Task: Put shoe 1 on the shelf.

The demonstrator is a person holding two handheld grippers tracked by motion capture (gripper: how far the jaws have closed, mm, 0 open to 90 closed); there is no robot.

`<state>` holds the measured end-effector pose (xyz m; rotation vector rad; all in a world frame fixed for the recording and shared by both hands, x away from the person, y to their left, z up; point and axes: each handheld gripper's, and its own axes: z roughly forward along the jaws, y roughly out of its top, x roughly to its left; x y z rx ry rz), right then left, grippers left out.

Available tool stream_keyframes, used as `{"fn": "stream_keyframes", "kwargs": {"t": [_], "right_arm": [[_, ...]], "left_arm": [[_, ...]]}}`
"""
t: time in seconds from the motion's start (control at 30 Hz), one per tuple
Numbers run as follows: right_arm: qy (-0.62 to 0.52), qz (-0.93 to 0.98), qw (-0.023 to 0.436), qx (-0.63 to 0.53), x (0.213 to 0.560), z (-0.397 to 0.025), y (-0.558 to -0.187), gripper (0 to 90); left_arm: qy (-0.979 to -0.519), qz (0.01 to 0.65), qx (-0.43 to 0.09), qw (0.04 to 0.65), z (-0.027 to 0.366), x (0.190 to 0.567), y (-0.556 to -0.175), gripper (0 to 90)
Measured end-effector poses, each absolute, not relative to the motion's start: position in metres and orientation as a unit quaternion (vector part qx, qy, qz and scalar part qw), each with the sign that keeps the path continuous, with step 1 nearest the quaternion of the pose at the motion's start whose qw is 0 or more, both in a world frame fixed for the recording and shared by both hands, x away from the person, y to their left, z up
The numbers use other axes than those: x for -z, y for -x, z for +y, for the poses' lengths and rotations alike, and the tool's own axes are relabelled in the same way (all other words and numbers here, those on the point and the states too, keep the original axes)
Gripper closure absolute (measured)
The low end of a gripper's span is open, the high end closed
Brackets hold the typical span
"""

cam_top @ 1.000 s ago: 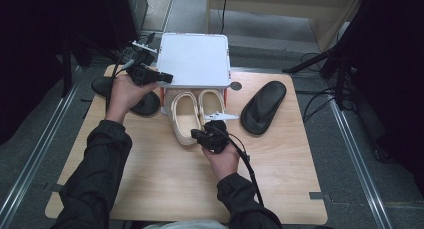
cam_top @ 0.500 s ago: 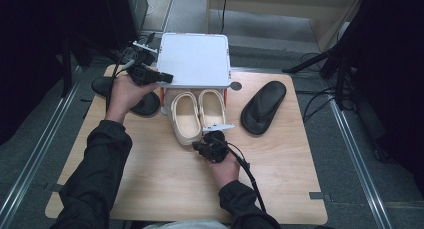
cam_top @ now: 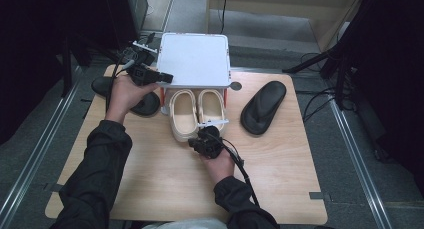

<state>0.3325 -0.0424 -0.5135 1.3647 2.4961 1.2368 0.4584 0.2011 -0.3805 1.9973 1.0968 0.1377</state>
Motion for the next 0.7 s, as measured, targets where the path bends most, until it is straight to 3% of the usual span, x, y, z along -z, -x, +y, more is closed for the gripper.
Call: {"fn": "stream_keyframes", "kwargs": {"t": [0.2, 0.7], "right_arm": [[-0.449, 0.801, 0.007, -0.395, 0.515, -0.031, -0.343, 90.0], [-0.465, 0.788, 0.037, -0.401, 0.521, 0.002, -0.375, 90.0]], "left_arm": [[-0.796, 0.436, -0.054, 0.417, 0.202, 0.381, -0.459, 88.3], [-0.794, 0.436, -0.054, 0.42, 0.203, 0.381, -0.458, 88.5]]}}
